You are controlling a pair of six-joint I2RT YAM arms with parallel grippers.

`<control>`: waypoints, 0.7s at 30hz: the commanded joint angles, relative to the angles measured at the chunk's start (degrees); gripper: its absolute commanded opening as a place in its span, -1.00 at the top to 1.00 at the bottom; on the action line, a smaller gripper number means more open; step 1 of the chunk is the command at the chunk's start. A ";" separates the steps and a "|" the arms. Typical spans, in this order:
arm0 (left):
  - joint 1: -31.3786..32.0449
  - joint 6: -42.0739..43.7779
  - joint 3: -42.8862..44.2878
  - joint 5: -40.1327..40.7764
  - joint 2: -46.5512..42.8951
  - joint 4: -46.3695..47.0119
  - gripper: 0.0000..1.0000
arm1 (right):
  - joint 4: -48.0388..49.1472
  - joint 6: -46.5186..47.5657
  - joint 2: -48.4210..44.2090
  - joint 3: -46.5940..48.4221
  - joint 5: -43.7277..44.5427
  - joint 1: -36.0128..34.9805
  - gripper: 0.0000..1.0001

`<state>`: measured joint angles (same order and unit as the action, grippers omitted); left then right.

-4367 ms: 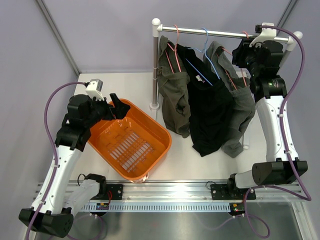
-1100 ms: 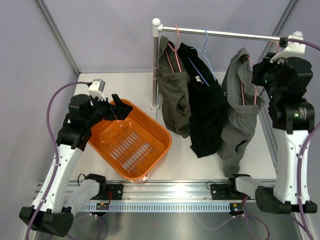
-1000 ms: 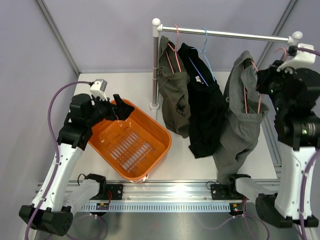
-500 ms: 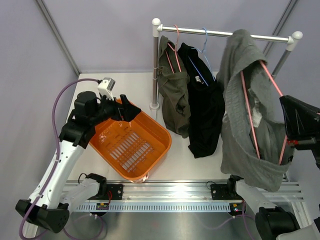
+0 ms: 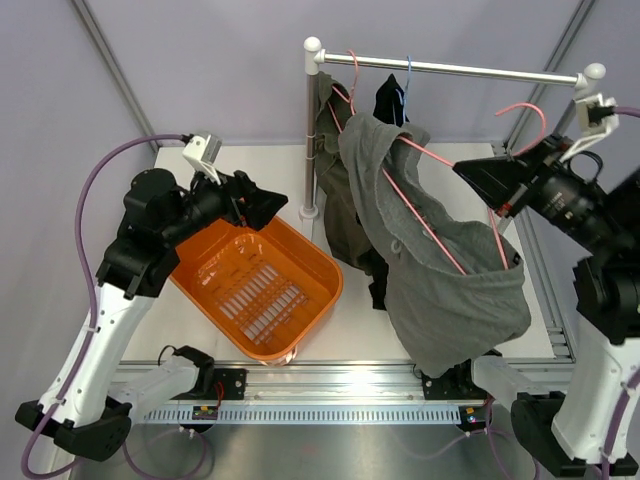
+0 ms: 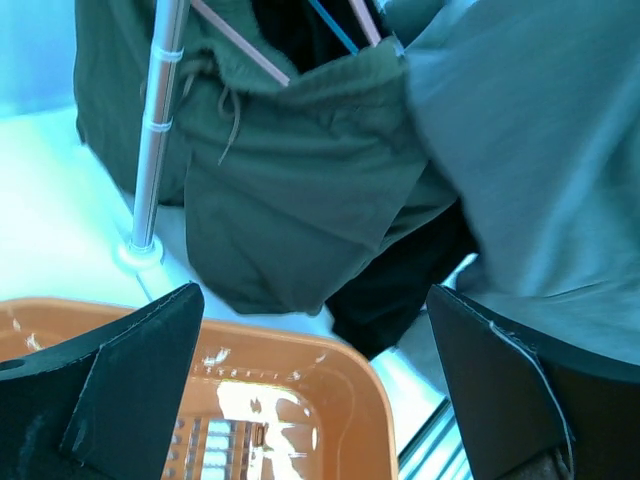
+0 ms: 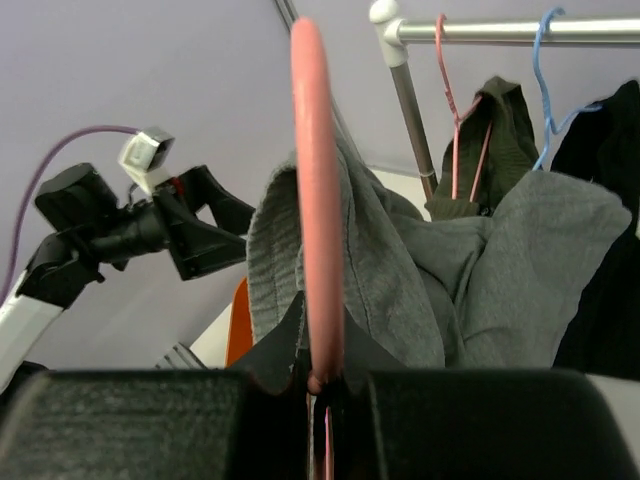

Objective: Remove the shorts from the hanger

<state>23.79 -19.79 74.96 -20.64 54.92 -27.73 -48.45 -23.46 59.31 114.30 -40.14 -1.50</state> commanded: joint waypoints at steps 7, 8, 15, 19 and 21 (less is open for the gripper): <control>2.40 -1.21 8.27 2.45 6.34 1.71 -0.98 | 3.98 4.73 6.95 -2.95 16.71 -21.76 1.00; 2.66 -1.13 8.80 2.80 6.78 1.80 -0.98 | 3.54 5.35 7.92 -2.68 19.63 -24.58 1.00; 3.81 -0.51 7.84 3.86 6.79 2.06 -0.98 | 1.69 8.26 14.95 -1.19 37.05 -36.99 1.00; 3.89 -0.42 7.22 3.68 6.17 2.15 -0.98 | 1.42 9.22 17.50 -0.66 42.33 -39.45 1.00; 3.98 -0.34 6.87 3.59 6.17 2.50 -0.98 | 1.51 9.58 18.56 -0.40 44.53 -40.25 1.00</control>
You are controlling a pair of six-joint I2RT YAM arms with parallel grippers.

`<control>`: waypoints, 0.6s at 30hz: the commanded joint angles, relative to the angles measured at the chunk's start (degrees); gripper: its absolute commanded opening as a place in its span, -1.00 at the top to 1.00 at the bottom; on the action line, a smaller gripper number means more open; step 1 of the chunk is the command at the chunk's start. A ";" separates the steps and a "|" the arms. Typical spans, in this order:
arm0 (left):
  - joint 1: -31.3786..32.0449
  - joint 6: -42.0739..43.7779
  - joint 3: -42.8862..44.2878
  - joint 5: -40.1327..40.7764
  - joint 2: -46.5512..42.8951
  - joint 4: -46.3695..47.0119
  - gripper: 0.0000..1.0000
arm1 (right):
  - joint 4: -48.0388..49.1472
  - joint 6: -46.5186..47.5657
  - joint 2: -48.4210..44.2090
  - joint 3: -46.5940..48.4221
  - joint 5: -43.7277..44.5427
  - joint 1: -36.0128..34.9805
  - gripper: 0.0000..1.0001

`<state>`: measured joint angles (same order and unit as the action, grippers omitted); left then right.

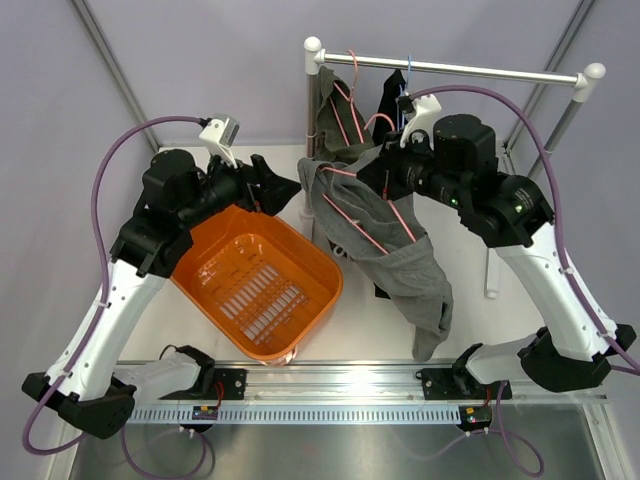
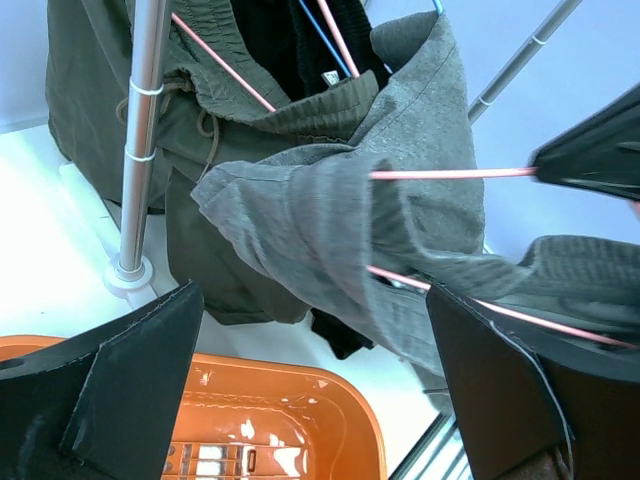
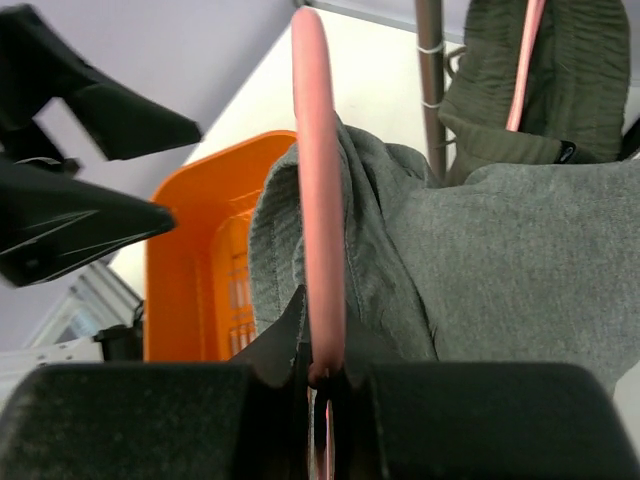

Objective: Remove the shorts from the hanger

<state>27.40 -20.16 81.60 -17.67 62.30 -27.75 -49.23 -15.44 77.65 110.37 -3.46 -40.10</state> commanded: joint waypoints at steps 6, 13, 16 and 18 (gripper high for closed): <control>1.86 0.12 0.14 1.67 1.85 1.73 -0.98 | 2.48 2.26 2.33 5.47 9.09 -4.11 1.00; 5.29 0.56 -0.04 6.15 4.05 1.29 -0.94 | 2.39 2.96 3.48 6.62 10.32 -5.43 1.00; 7.23 0.91 0.22 10.19 5.11 0.94 -0.90 | 2.48 3.14 3.65 6.79 10.23 -5.96 1.00; 7.84 0.57 0.40 13.09 5.90 0.77 -0.82 | 2.30 3.31 3.74 7.14 9.97 -6.48 1.00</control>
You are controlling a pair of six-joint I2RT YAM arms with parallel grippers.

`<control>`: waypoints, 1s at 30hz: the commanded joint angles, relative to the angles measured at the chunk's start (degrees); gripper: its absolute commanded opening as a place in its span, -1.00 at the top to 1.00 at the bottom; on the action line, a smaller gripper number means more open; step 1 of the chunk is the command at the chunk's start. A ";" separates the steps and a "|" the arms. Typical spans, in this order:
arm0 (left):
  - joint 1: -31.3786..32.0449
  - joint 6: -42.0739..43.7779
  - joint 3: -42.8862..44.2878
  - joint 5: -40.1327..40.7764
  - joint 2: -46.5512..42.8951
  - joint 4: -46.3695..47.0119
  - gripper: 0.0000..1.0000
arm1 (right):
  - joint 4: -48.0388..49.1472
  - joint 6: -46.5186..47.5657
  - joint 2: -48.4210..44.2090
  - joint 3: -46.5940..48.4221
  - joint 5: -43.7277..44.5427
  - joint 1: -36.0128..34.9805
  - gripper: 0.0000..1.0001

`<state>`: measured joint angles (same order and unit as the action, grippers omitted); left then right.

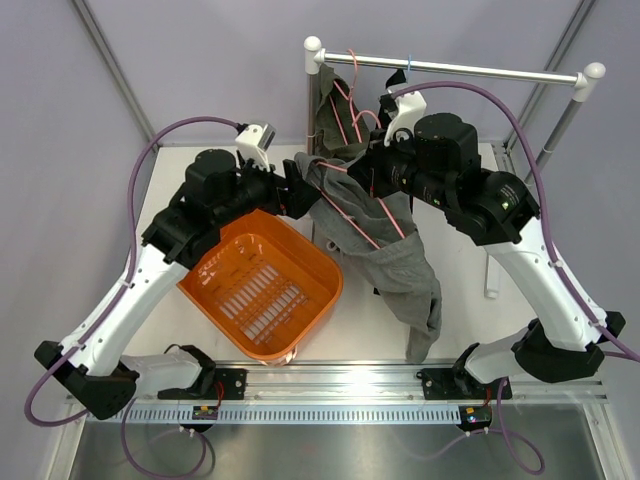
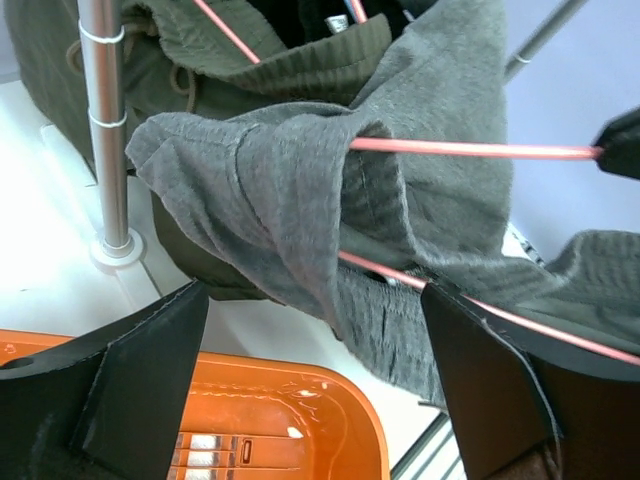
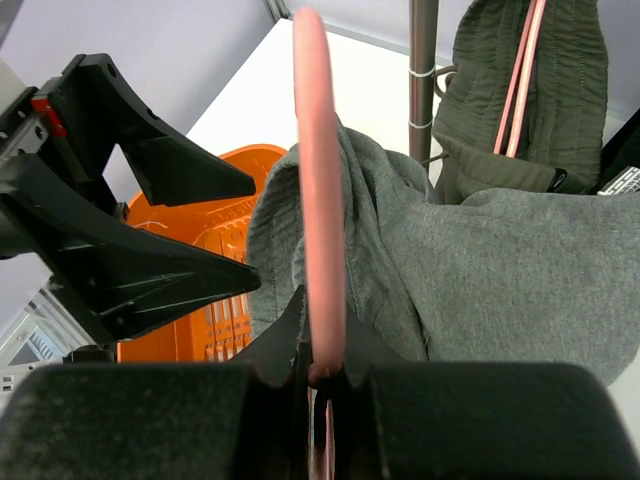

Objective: Remove the shorts from the hanger

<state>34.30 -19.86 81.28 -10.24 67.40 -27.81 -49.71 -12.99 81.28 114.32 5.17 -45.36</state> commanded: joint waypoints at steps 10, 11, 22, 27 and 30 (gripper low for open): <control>2.35 -1.76 0.64 14.45 3.00 1.88 -0.18 | 1.02 2.10 -0.67 3.81 2.30 -2.36 1.00; 2.35 -2.03 0.64 15.59 3.00 2.15 -0.04 | 0.94 2.18 -0.94 3.45 2.30 -2.36 1.00; 2.26 -1.15 7.14 30.61 5.99 -1.02 1.00 | 0.59 4.20 -7.88 -2.43 -4.20 -4.47 1.00; 1.21 -0.97 8.90 32.39 8.97 -0.75 1.00 | -0.12 5.35 -11.66 -4.45 -4.46 -5.88 1.00; 0.68 -0.97 8.99 31.42 10.21 -0.75 1.00 | 1.54 5.43 -14.47 -6.30 -5.78 -5.96 1.00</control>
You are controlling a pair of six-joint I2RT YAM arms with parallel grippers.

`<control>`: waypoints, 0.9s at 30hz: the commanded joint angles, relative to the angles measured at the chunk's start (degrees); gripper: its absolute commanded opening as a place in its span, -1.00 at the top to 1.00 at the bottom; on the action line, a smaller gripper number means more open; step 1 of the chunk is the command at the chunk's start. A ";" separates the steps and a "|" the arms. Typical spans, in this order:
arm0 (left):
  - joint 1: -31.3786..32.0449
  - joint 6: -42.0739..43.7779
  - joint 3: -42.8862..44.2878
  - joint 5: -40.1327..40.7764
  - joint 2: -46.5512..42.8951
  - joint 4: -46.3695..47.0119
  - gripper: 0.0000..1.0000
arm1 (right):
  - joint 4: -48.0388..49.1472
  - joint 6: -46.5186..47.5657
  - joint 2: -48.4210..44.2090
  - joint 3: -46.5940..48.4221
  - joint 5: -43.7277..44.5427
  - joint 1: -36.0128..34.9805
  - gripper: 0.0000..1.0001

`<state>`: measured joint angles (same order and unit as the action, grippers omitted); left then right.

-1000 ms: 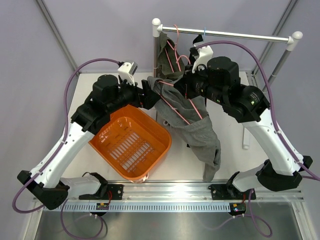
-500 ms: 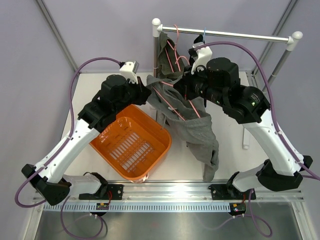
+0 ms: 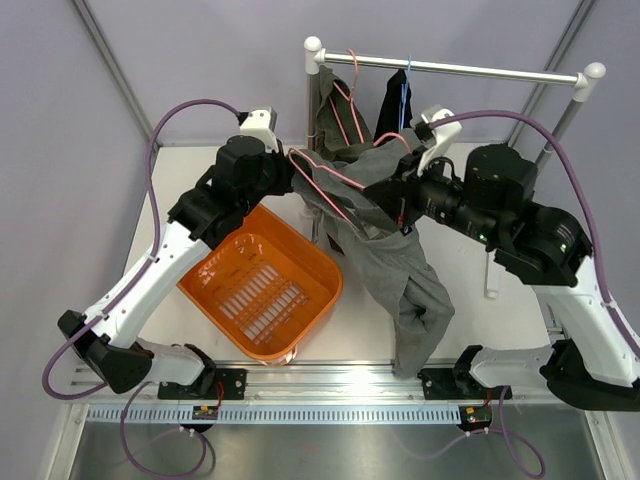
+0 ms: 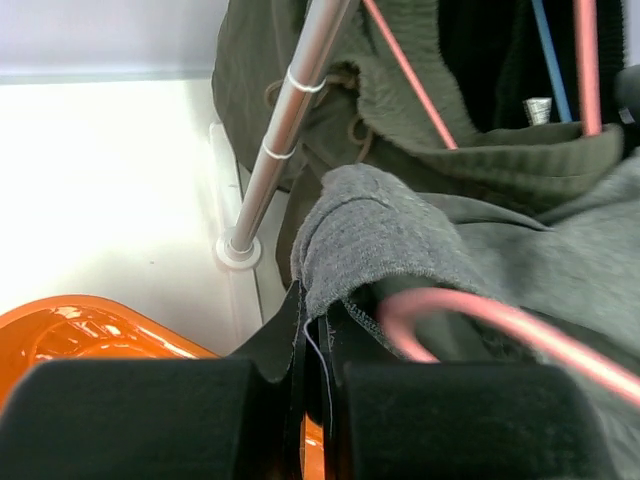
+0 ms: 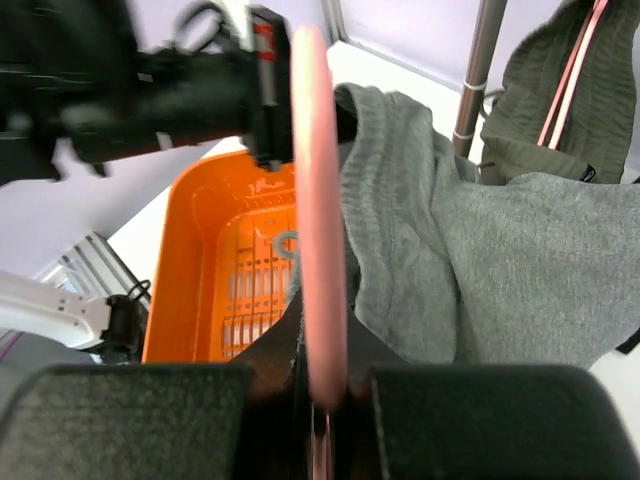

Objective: Remove the shorts from the hanger

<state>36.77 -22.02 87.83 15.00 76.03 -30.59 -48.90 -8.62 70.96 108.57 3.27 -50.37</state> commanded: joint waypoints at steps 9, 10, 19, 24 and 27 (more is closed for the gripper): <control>-1.44 3.73 -2.66 -10.50 -3.69 6.24 1.00 | 7.06 0.80 -4.78 -1.96 4.62 -0.96 1.00; -1.09 4.61 -2.67 -13.05 -4.39 6.50 1.00 | 8.03 0.71 -4.17 -2.22 5.60 -0.96 1.00; 4.79 17.43 -1.44 -35.11 -10.46 1.41 1.00 | 21.74 1.68 3.47 1.63 16.24 -0.96 1.00; 5.15 18.77 -1.97 -31.45 -15.11 2.90 1.00 | 21.05 4.31 9.27 10.32 21.68 -0.96 1.00; 5.06 19.03 1.01 -26.70 -16.52 4.13 1.00 | 19.03 6.07 10.43 13.84 25.03 -0.96 1.00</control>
<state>42.00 -5.30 84.79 -14.37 62.63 -31.24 -32.73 -5.23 81.76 116.86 21.85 -50.74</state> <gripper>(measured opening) 0.027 0.101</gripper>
